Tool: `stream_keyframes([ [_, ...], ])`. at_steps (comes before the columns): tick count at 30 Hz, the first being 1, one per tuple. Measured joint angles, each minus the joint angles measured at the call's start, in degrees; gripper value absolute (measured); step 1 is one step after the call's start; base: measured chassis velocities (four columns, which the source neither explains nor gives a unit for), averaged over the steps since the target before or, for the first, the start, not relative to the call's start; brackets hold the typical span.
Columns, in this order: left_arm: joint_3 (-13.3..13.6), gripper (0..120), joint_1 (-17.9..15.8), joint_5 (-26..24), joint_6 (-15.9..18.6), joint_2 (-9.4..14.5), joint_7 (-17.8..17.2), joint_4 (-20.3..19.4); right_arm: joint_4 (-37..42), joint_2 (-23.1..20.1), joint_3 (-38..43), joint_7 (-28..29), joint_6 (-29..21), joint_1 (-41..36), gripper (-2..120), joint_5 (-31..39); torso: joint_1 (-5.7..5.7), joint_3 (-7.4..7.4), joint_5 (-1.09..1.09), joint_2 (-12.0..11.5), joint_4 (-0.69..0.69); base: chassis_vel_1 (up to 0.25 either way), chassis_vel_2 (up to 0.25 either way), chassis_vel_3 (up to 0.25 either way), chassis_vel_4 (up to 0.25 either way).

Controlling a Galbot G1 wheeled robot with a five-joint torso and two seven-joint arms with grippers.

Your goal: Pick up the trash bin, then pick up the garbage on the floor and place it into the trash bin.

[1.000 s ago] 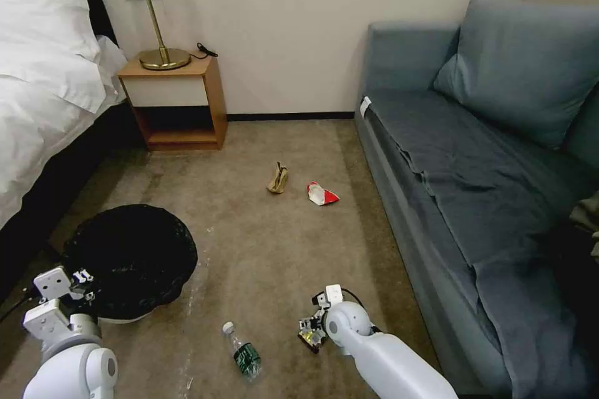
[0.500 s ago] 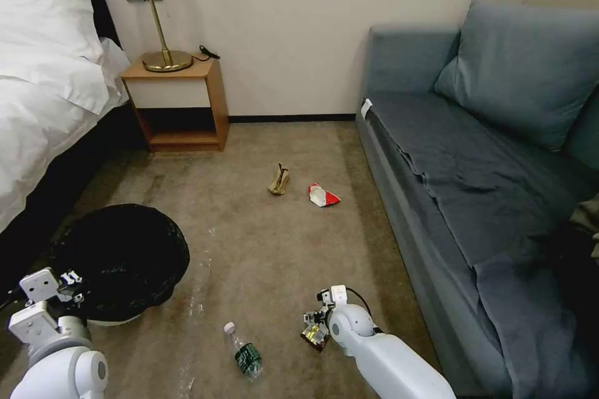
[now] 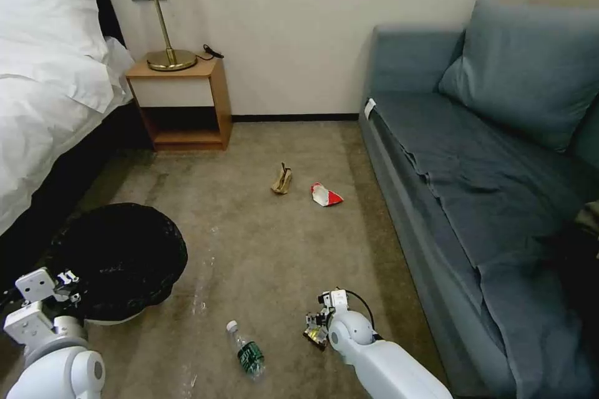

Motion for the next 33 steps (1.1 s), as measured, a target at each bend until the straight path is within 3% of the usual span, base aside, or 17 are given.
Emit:
stream_keyframes([
  [4,-0.15,5,-0.1,-0.49,-0.03,0.24,0.22,0.5,5.2,-1.23,0.41,1.71,-1.5,-0.96,74,1.85,0.01,0.02,-0.01,-0.01,-0.06,0.0,0.0,0.0,0.0],
  [9,0.69,5,-0.22,-0.48,-0.59,-0.16,0.31,1.06,12.28,-2.35,1.7,3.51,-2.76,-2.18,52,4.41,0.0,-0.02,0.01,0.0,0.04,0.0,0.0,0.0,0.0],
  [10,0.69,5,-0.22,-0.48,-0.59,-0.16,0.31,1.06,12.28,-2.35,1.7,3.51,-2.76,-2.18,52,4.41,0.0,-0.02,0.01,0.0,0.04,0.0,0.0,0.0,0.0],
  [12,1.2,5,0.01,-0.32,-0.85,-0.36,0.36,0.99,12.84,-2.03,1.73,3.69,-2.62,-2.74,40,3.88,0.0,-0.02,0.03,0.0,0.03,0.0,0.0,0.0,0.0],
  [16,1.21,5,0.14,-0.33,-0.89,-0.36,0.52,0.74,12.92,-1.83,1.69,3.69,-2.22,-3.05,33,3.04,0.0,-0.03,0.01,0.01,0.03,0.0,0.0,0.0,0.0],
  [18,0.43,5,0.39,-0.62,-0.93,-0.04,0.49,0.44,12.85,-1.65,1.67,3.08,-1.84,-3.71,19,1.16,0.0,-0.04,0.02,0.01,0.04,0.0,0.0,0.0,0.0],
  [22,0.01,5,0.64,-0.91,-1.01,0.14,0.62,0.43,12.0,-1.66,2.12,1.81,-1.91,-3.83,8,-0.94,0.01,-0.03,0.02,0.02,0.04,0.0,0.0,0.0,0.0],
  [29,-0.04,5,0.56,-0.88,-1.15,0.1,0.75,0.49,9.31,-1.3,2.68,0.33,-1.69,-3.63,35,-2.85,0.0,-0.04,0.02,0.03,0.04,0.0,0.0,0.0,0.0],
  [31,-0.02,5,0.46,-0.83,-1.16,0.12,0.75,0.49,8.99,-1.26,2.73,0.05,-1.32,-3.65,40,-2.86,0.0,-0.04,0.02,0.03,0.04,0.0,0.0,0.0,0.0],
  [33,0.03,5,0.37,-0.79,-1.15,0.17,0.75,0.49,8.69,-1.22,2.74,-0.23,-0.93,-3.67,36,-2.98,0.0,-0.04,0.02,0.03,0.04,0.0,0.0,0.0,0.0],
])
